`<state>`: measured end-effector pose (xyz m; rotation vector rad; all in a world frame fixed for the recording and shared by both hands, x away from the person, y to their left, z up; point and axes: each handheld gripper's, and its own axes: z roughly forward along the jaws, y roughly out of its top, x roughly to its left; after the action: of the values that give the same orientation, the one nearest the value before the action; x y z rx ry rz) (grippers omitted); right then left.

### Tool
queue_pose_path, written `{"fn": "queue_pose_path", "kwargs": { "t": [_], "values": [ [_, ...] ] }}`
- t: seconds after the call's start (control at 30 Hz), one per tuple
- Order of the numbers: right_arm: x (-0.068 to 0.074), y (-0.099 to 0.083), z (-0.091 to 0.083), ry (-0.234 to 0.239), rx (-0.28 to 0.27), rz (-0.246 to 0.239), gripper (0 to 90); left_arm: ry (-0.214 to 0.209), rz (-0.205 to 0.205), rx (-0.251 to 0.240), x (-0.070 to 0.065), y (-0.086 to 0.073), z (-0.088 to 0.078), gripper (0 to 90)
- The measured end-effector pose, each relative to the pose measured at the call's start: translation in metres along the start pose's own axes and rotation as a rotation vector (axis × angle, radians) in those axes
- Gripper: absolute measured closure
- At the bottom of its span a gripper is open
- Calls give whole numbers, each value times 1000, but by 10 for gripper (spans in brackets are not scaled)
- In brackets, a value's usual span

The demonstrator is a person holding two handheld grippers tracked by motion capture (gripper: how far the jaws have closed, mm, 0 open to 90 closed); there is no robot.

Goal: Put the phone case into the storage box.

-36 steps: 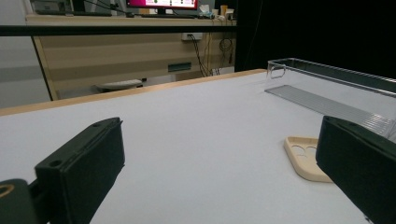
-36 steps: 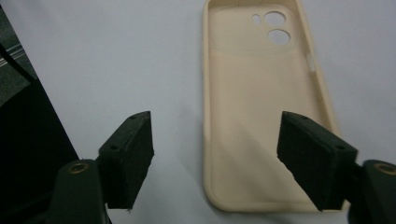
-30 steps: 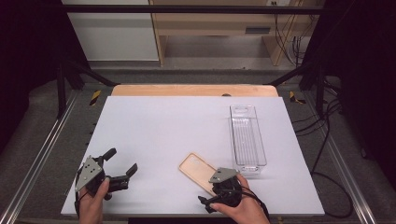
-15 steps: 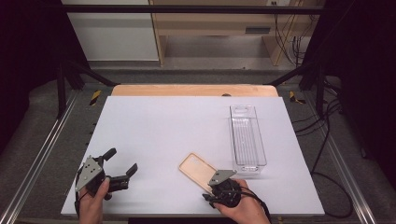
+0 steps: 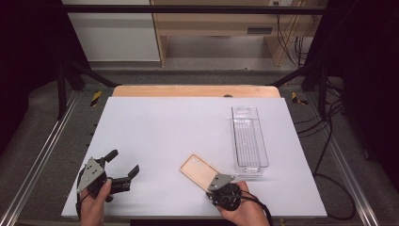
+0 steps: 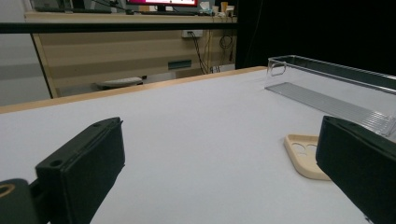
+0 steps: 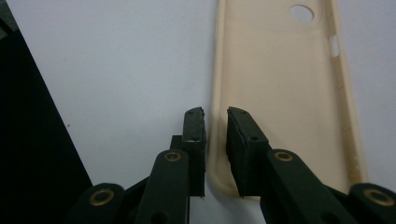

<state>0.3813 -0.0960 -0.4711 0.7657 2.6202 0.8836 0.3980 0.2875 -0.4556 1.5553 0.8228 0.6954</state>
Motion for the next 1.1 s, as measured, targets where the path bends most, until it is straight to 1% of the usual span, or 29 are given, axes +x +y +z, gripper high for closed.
{"fn": "queue_pose_path", "kwargs": {
  "t": [0.03, 0.07, 0.1, 0.13, 0.17, 0.23, 0.3, 0.33, 0.37, 0.4, 0.43, 0.47, 0.5, 0.53, 0.57, 0.6, 0.63, 0.67, 0.7, 0.77, 0.8, 0.83, 0.87, 0.9, 0.93, 1.0, 1.03, 1.07, 1.1],
  "values": [
    [1, 0, 0, -15, 3, -10, 811, 0, 0, 0, 0, 0, 0, 15],
    [1, 1, 1, -14, 0, -18, 819, -3, 2, 5, -1, 0, 0, 15],
    [1, 1, 1, -8, -3, -25, 829, -3, 2, 5, -1, 0, 0, 15],
    [0, 1, 1, 1, -6, -30, 846, -3, -10, 9, -2, 0, 0, 16],
    [0, 1, 1, 1, -6, -30, 846, -3, -10, 9, -2, 0, 0, 16],
    [-2, 0, 1, 20, -17, -28, 862, -14, -20, 9, -3, 1, 0, 16],
    [-2, 0, 1, 26, -17, -25, 871, -19, -27, 10, -4, 2, 0, 16],
    [-4, -2, 1, 34, -31, -25, 875, -27, -35, 21, -5, 2, 1, 16],
    [-4, -2, 1, 34, -31, -25, 875, -27, -35, 21, -5, 2, 1, 17],
    [-5, -2, 1, 34, -42, -32, 876, -27, -48, 30, -6, 2, 0, 17],
    [-7, -2, 1, 35, -70, -28, 876, -30, -58, 39, -6, 2, 0, 19],
    [-11, 0, -2, 32, -118, -20, 877, -31, -83, 53, -7, 2, -2, 18],
    [-12, 1, -3, 28, -138, -20, 877, -27, -98, 54, -8, 2, -2, 19],
    [-15, 3, -4, 23, -162, -17, 878, -34, -106, 56, -8, 3, -1, 21],
    [-15, 3, -4, 23, -162, -17, 878, -34, -106, 56, -8, 3, -1, 20],
    [-17, 6, -6, 10, -207, -24, 878, -50, -125, 63, -11, 6, 1, 20],
    [-17, 6, -6, 10, -207, -24, 878, -50, -125, 63, -11, 6, 1, 21],
    [-18, 7, -7, 3, -224, -28, 878, -65, -140, 77, -15, 10, 3, 20],
    [-18, 8, -8, -15, -259, -34, 878, -71, -139, 84, -18, 13, 5, 20],
    [-17, 10, -10, -29, -301, -40, 878, -82, -113, 106, -27, 21, 9, 17],
    [-16, 13, -13, -54, -333, -48, 877, -87, -107, 113, -32, 25, 12, 14],
    [-16, 13, -13, -54, -333, -48, 877, -91, -108, 117, -37, 29, 14, 14],
    [-15, 15, -16, -80, -362, -54, 878, -97, -115, 101, -46, 36, 20, 14],
    [-15, 16, -16, -91, -379, -51, 878, -106, -116, 95, -50, 40, 24, 14],
    [-15, 16, -16, -91, -379, -51, 878, -106, -116, 95, -50, 40, 24, 14],
    [-15, 17, -16, -108, -399, -40, 878, -120, -116, 91, -57, 47, 32, 15],
    [-16, 18, -15, -115, -411, -37, 878, -134, -110, 94, -60, 51, 37, 26],
    [-17, 19, -14, -120, -420, -31, 878, -138, -106, 102, -63, 55, 44, 32],
    [-17, 21, -14, -131, -432, -25, 878, -134, -103, 107, -65, 58, 48, 35]
  ]
}}
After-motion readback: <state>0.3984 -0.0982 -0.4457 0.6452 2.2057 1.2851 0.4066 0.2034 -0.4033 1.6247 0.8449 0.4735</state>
